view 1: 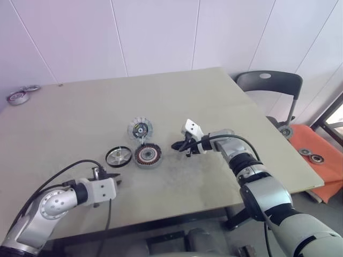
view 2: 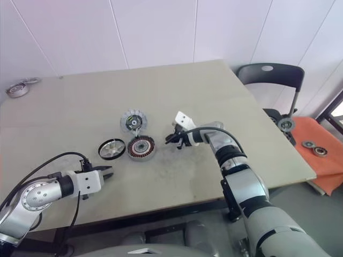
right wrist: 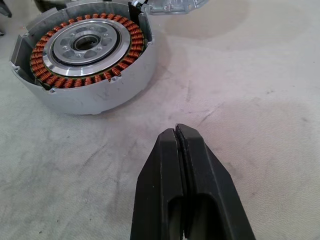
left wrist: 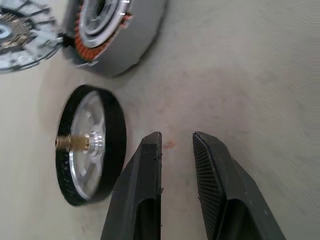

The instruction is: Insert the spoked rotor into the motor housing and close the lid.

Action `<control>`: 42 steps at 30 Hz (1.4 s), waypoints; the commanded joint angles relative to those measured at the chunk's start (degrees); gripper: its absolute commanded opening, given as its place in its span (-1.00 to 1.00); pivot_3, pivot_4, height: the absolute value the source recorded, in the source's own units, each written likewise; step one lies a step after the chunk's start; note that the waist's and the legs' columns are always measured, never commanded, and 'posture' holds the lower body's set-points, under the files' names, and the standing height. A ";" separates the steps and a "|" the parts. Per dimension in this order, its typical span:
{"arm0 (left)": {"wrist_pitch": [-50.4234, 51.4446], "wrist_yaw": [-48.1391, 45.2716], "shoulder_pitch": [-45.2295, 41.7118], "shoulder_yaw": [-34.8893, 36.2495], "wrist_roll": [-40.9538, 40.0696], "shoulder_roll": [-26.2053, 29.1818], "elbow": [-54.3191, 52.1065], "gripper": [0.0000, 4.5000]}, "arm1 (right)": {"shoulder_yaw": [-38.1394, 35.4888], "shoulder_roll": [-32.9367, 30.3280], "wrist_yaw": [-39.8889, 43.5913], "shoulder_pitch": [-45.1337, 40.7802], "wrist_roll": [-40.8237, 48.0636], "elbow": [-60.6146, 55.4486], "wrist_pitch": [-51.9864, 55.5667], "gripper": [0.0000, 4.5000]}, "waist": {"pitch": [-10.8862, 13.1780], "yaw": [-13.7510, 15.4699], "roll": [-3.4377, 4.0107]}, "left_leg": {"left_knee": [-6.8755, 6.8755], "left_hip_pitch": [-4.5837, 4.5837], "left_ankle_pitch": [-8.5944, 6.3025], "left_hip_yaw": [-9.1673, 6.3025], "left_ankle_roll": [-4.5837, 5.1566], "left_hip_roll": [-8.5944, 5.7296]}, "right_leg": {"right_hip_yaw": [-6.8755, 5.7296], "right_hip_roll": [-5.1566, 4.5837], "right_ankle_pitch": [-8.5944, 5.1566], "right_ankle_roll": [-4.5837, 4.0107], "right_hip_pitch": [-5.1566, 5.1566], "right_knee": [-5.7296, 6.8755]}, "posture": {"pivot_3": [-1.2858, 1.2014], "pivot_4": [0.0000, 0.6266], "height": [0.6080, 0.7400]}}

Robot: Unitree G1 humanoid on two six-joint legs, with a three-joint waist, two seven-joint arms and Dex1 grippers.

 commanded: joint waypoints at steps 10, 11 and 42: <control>6.82 -1.91 2.05 -0.06 8.40 2.31 -8.62 -0.15 | -0.35 -0.42 -0.05 -0.54 0.05 -0.85 -0.12 -1.00 | 0.01 -0.14 0.02 | -0.01 0.01 0.00 -0.01 0.00 0.00 | 0.00 0.00 0.00 0.01 0.01 0.02 | 0.03 -1.00 1.00; 6.94 -1.49 2.61 0.39 8.35 2.17 -8.85 -0.15 | -0.30 -0.33 -0.07 -0.63 -0.04 -0.75 -0.14 -1.00 | 0.01 -0.20 0.03 | -0.02 0.02 0.00 0.00 0.00 0.01 | 0.01 0.00 0.01 0.01 0.00 0.02 | 0.03 -1.00 1.00; 23.44 -3.92 10.70 3.52 36.65 7.29 -14.35 0.72 | 0.59 0.87 1.48 -2.35 -1.42 1.05 -0.24 -1.00 | -0.04 -3.27 0.47 | -0.10 1.05 0.05 -0.38 0.11 0.29 | 0.38 0.84 -0.02 -0.35 0.39 0.41 | 0.03 -1.00 1.00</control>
